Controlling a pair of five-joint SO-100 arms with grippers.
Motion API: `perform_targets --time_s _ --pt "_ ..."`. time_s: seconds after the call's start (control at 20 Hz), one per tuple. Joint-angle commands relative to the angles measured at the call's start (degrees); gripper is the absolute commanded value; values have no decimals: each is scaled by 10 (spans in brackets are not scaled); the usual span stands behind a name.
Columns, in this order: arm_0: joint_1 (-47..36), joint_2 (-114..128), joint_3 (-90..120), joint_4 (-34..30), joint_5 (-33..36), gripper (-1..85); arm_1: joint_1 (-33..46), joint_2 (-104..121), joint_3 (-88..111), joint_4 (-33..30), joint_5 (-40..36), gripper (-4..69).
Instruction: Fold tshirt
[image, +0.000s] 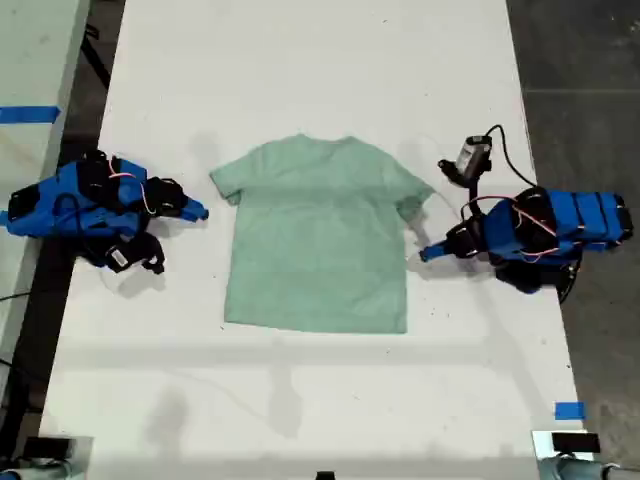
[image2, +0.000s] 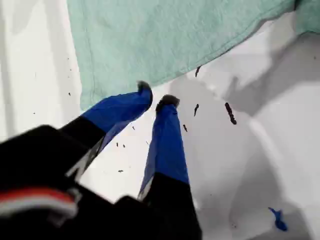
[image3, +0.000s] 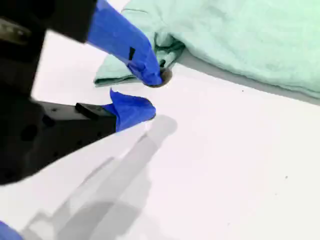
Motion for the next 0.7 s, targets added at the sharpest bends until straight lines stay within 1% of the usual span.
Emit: perform_targets --time_s 0.0,0.4,0.45,0.55,0.65 --pt "60 -1 0 -17 -53 1 22 4 -5 -91 581 -10" --pt "61 -1 0 -14 -62 1 20 4 -4 -88 584 -10" --pt "58 -1 0 -6 -77 9 20 4 -4 -82 585 -10" --pt "56 -1 0 -11 -82 22 18 4 -6 -63 582 -10" --pt "53 -1 -1 -12 -108 1 2 4 -15 -40 578 -10"
